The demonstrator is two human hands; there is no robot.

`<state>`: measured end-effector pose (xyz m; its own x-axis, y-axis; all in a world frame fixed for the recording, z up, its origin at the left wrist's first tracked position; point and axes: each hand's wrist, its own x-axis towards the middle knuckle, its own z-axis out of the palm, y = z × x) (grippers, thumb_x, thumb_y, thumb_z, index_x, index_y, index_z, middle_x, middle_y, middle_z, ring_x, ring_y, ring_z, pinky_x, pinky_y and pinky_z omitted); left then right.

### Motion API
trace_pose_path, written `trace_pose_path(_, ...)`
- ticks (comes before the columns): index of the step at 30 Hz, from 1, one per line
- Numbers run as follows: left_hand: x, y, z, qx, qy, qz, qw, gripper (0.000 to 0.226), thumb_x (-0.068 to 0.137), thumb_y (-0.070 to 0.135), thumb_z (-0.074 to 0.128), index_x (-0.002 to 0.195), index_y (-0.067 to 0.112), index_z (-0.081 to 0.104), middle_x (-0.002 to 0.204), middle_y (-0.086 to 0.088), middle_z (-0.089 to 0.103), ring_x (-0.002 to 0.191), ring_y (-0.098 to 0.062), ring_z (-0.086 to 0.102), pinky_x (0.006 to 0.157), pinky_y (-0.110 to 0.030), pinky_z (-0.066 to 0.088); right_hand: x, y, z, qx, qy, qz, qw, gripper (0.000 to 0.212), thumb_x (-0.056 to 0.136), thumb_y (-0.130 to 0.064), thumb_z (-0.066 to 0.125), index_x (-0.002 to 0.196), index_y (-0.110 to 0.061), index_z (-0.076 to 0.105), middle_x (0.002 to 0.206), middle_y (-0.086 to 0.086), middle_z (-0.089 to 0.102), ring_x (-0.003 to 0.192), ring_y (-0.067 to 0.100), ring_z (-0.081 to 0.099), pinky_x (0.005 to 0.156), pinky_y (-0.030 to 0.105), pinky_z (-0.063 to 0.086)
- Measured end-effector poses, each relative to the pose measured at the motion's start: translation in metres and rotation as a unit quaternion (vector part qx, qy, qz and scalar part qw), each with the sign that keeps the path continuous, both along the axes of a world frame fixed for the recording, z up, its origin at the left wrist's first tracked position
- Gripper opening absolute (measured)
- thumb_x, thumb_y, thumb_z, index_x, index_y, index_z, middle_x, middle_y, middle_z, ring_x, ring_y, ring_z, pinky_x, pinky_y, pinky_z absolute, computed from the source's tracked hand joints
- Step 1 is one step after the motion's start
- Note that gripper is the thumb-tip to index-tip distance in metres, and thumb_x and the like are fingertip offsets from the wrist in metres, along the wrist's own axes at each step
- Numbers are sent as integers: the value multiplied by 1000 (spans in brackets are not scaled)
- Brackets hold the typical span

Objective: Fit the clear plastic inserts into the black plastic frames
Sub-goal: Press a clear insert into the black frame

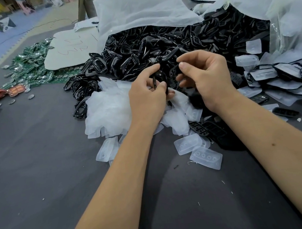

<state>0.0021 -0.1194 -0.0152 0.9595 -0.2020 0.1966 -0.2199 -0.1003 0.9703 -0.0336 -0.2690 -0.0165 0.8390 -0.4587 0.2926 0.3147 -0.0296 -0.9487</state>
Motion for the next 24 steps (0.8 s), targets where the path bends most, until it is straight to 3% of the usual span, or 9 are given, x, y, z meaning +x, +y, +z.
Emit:
trace_pose_path(2,-2,0,0,-11,-12,8,1000,28,96,0,65,117,17,73,76,-2,53,72,-24,71,78,-43,66,-1,1,0,0,2,13,1000,7,93,3,71,97,-2,73,73,3,73,69,19,74,61,24,58)
trace_pose_path(5,-4,-1,0,14,-41,35,998,12,99,13,65,99,23,73,74,-3,69,77,-25,73,79,-45,63,-3,3,2,21,8,26,999,7,90,1,76,91,-5,72,73,5,73,70,21,76,59,24,57)
trace_pose_path(7,-4,-2,-1,14,-43,56,997,11,101,17,64,92,20,69,79,-4,75,77,-25,73,80,-51,61,-4,2,3,15,16,20,1000,9,88,-5,80,87,-10,73,72,6,73,68,20,74,53,25,54)
trace_pose_path(11,-5,-3,-4,2,-38,67,997,10,98,15,67,90,14,62,79,0,77,76,-21,75,67,-53,63,-3,0,1,11,29,7,1000,13,84,-14,86,82,-17,73,70,7,72,60,22,68,46,27,46)
trace_pose_path(16,-6,-5,-4,-21,-77,130,988,19,92,14,78,85,8,61,65,0,73,57,-7,70,61,-16,49,-3,-4,3,36,38,64,997,11,85,-15,84,81,-19,75,76,3,73,71,15,68,55,26,51)
trace_pose_path(20,-6,-5,-4,-42,-100,178,978,21,93,13,77,82,10,59,66,10,61,61,0,62,66,-25,54,-5,-3,5,7,46,146,988,9,89,-14,79,82,-17,75,97,10,76,86,21,69,78,29,58)
trace_pose_path(22,-6,-4,-3,-42,-114,192,974,21,94,14,76,84,11,58,71,10,57,62,-2,52,67,-24,51,-5,0,4,-41,58,145,987,10,92,-9,76,84,-12,72,99,21,76,83,23,70,72,27,59)
trace_pose_path(24,-6,-5,-2,-43,-113,184,976,18,96,12,73,87,13,58,75,10,58,66,-3,53,68,-22,49,-3,3,3,-53,70,142,986,10,94,-4,73,86,-7,67,86,21,74,79,25,75,66,25,59)
